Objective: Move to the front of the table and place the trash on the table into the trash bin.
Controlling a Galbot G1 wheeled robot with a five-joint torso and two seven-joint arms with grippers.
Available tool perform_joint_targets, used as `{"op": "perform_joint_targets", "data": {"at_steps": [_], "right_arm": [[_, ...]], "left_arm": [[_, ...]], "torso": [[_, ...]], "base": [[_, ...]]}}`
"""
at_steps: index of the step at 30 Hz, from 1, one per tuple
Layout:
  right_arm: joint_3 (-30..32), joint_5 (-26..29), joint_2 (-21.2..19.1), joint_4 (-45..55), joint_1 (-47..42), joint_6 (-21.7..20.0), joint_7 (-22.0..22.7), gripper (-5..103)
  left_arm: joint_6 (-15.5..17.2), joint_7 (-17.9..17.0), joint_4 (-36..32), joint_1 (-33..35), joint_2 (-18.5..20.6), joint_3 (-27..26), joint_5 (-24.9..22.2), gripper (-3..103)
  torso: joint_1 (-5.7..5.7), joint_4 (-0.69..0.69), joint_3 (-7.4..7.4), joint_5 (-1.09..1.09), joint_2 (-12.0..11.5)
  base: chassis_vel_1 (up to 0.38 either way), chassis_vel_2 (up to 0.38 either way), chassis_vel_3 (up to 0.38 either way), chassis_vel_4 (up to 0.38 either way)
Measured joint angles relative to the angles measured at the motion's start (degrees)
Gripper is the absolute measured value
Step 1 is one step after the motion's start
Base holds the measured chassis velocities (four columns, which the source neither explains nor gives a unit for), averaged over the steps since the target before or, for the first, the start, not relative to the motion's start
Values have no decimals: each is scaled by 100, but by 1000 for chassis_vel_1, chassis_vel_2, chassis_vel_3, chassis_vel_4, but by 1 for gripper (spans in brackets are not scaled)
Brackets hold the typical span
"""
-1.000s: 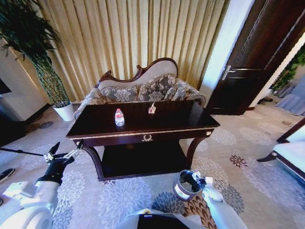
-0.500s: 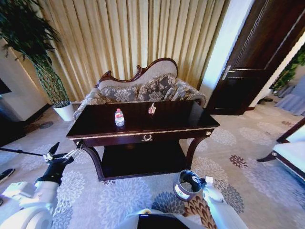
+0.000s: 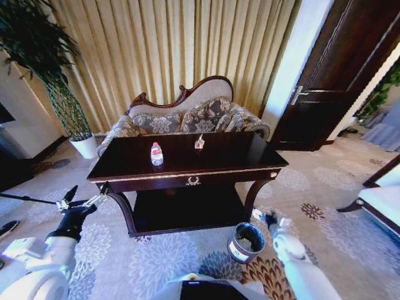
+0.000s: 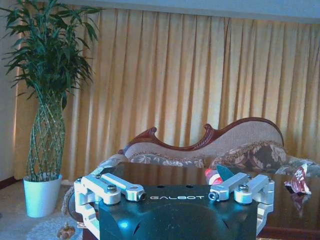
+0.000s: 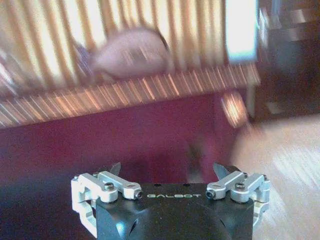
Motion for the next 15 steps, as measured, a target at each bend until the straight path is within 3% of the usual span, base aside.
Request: {"op": "perform_joint_targets", "data": {"at_steps": [4,11,15], "right_arm": [[50,-54,12,1552,-148,-285,9,100],[-128,-225,-5,2504,-67,-627,36,100],[-210,-280,-4,2509,-16,-698,38,100]], "left_arm": [[2,-3,0,8,7,-22,0,100],[2,-3,0,25,7,-62,-12,100],[2,-1,0,20,21,-95,-48,100]], "torso": [[0,0,0,0,0],[0,0,0,1,0],[0,0,0,1,0]], "base": [[0,0,0,0],[0,0,0,0],[0,0,0,0]]}}
